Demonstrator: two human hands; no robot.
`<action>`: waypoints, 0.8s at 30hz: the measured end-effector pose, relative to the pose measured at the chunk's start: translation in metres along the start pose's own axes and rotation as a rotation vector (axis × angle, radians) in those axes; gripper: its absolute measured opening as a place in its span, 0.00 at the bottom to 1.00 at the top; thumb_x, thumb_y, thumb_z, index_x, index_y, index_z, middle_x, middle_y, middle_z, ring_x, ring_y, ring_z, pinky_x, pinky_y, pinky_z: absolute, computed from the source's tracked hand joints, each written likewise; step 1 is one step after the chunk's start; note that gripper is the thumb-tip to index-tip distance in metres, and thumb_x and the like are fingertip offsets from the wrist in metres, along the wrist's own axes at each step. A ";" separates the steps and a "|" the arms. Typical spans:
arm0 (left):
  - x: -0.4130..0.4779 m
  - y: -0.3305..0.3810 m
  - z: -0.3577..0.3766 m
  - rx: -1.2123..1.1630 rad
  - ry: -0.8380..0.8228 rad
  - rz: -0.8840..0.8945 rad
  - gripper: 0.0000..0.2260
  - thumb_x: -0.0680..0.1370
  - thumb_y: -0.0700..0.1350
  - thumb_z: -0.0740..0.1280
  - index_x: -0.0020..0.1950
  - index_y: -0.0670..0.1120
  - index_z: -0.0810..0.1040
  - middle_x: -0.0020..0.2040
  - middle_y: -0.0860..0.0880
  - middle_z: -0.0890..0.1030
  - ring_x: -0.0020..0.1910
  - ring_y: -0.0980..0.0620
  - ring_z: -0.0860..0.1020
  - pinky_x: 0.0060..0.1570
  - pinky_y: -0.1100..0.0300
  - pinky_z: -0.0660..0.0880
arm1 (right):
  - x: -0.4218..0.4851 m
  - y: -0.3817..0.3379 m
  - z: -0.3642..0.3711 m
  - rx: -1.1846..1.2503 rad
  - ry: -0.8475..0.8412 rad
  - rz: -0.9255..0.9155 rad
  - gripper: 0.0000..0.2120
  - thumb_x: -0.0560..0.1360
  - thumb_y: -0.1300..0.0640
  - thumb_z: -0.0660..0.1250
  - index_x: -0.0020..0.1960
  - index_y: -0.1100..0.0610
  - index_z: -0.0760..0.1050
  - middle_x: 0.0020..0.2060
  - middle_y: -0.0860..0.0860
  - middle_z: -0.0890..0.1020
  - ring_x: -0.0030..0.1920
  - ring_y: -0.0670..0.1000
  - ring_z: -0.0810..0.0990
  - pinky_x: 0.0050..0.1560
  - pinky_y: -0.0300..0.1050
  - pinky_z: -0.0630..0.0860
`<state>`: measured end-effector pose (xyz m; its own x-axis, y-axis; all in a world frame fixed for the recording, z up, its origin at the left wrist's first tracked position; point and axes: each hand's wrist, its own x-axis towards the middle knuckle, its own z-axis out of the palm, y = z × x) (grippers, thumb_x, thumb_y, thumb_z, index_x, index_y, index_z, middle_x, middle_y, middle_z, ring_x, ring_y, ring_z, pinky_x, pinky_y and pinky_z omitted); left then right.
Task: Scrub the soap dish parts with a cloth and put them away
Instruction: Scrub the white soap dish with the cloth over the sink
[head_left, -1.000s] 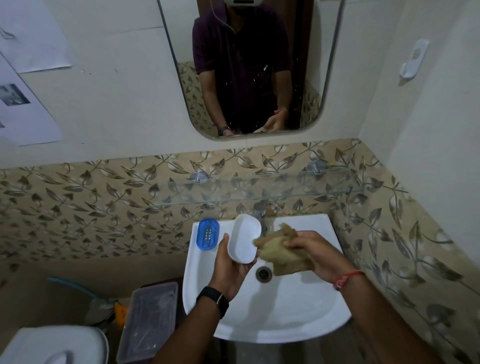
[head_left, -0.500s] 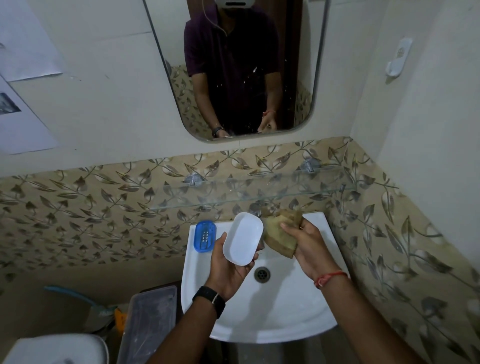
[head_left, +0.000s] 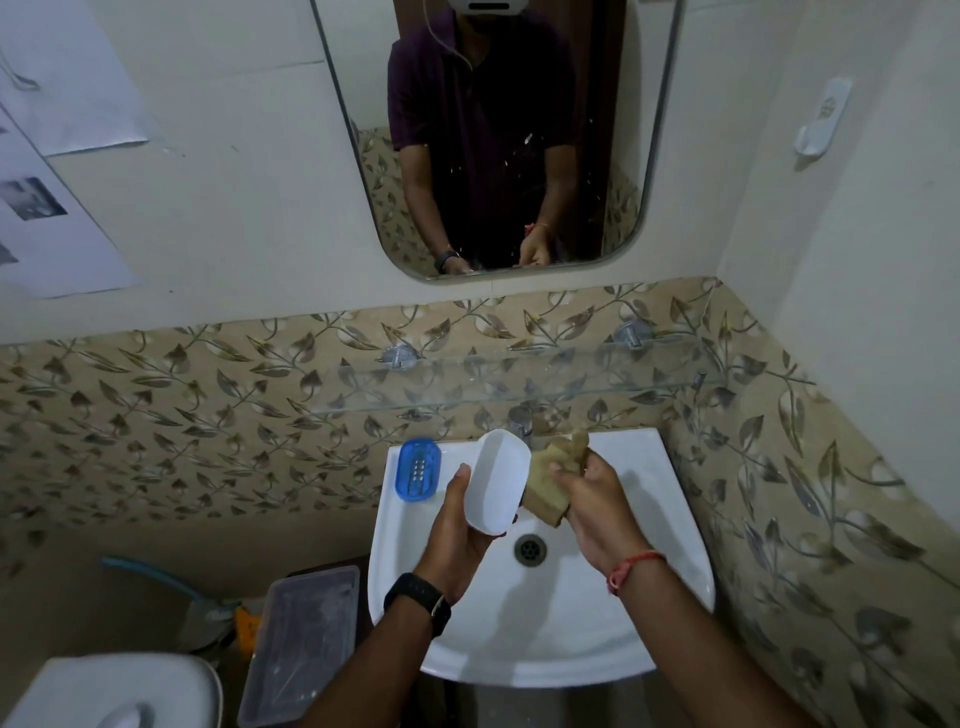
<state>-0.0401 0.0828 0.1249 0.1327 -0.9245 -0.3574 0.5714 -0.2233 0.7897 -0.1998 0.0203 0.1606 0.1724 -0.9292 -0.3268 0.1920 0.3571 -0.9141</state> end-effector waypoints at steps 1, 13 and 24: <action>-0.001 0.001 0.001 0.020 -0.010 0.006 0.20 0.77 0.62 0.64 0.62 0.53 0.84 0.59 0.42 0.85 0.51 0.49 0.85 0.44 0.58 0.81 | 0.000 0.000 0.000 0.008 0.000 0.009 0.09 0.80 0.67 0.62 0.57 0.59 0.77 0.54 0.60 0.84 0.55 0.60 0.83 0.60 0.61 0.79; 0.004 -0.007 0.010 0.126 0.043 0.108 0.20 0.82 0.62 0.59 0.70 0.57 0.77 0.65 0.44 0.83 0.64 0.44 0.81 0.64 0.47 0.77 | -0.025 0.018 -0.011 -0.004 -0.285 0.253 0.14 0.79 0.73 0.59 0.62 0.65 0.75 0.56 0.62 0.84 0.56 0.60 0.84 0.54 0.53 0.82; 0.006 0.003 0.005 0.045 -0.048 0.094 0.26 0.72 0.41 0.76 0.69 0.37 0.76 0.68 0.32 0.77 0.61 0.40 0.79 0.69 0.43 0.69 | -0.021 -0.005 -0.038 0.163 -0.026 -0.016 0.14 0.76 0.69 0.67 0.61 0.62 0.79 0.50 0.58 0.87 0.51 0.57 0.86 0.49 0.50 0.83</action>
<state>-0.0414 0.0748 0.1276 0.1439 -0.9556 -0.2572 0.5211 -0.1478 0.8406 -0.2409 0.0342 0.1632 0.1927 -0.9329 -0.3042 0.3491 0.3549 -0.8673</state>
